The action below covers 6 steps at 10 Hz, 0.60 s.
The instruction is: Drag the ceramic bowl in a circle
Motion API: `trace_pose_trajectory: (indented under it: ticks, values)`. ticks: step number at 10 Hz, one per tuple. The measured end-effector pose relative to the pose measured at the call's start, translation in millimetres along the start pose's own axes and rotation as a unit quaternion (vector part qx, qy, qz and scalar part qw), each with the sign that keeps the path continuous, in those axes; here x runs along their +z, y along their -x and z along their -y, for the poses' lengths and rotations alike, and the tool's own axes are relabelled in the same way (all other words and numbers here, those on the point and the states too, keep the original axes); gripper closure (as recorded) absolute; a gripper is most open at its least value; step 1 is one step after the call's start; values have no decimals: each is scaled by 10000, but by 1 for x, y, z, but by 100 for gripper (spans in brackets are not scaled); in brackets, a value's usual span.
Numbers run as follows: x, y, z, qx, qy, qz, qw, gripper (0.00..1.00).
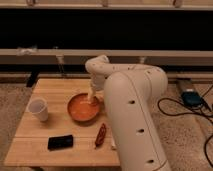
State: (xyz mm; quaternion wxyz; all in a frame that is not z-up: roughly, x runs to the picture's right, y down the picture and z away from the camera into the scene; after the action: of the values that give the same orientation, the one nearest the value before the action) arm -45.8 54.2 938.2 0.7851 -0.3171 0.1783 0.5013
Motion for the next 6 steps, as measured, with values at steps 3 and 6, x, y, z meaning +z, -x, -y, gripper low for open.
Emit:
trace_pose_trajectory:
  ticks: [3, 6]
  values:
    - [6, -7, 5, 72, -10, -68, 10000, 34]
    - [7, -16, 13, 170, 1, -84, 9998, 64]
